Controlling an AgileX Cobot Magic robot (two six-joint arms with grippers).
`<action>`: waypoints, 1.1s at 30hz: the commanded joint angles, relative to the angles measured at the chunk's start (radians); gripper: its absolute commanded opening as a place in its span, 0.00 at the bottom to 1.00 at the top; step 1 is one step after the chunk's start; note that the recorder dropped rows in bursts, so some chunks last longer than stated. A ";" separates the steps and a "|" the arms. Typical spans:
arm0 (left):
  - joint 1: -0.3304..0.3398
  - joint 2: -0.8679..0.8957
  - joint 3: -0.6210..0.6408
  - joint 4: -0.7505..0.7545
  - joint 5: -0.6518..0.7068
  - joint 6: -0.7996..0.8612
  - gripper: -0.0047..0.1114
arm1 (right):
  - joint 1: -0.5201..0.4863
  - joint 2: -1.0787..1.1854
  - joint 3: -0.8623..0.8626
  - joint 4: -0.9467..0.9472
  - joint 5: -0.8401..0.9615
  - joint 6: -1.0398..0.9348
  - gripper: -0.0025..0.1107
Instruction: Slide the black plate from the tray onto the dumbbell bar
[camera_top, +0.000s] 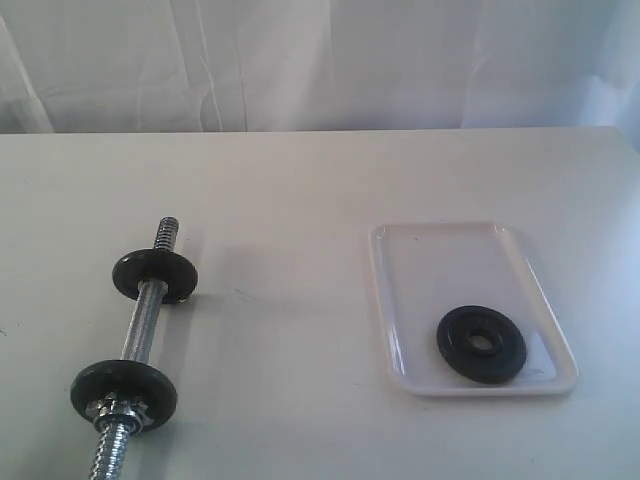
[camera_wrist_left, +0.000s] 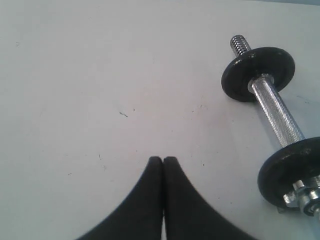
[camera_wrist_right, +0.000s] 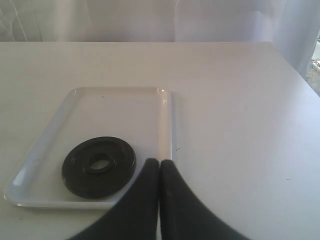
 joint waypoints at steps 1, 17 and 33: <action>-0.008 -0.003 -0.099 0.040 0.056 -0.006 0.04 | -0.002 -0.005 0.002 -0.005 -0.003 0.003 0.02; -0.008 -0.003 -0.352 0.079 -0.039 -0.006 0.04 | -0.002 -0.005 0.002 -0.005 -0.003 0.003 0.02; -0.008 -0.003 -0.352 0.079 -0.039 -0.006 0.04 | -0.002 -0.005 0.002 -0.005 -0.003 0.003 0.02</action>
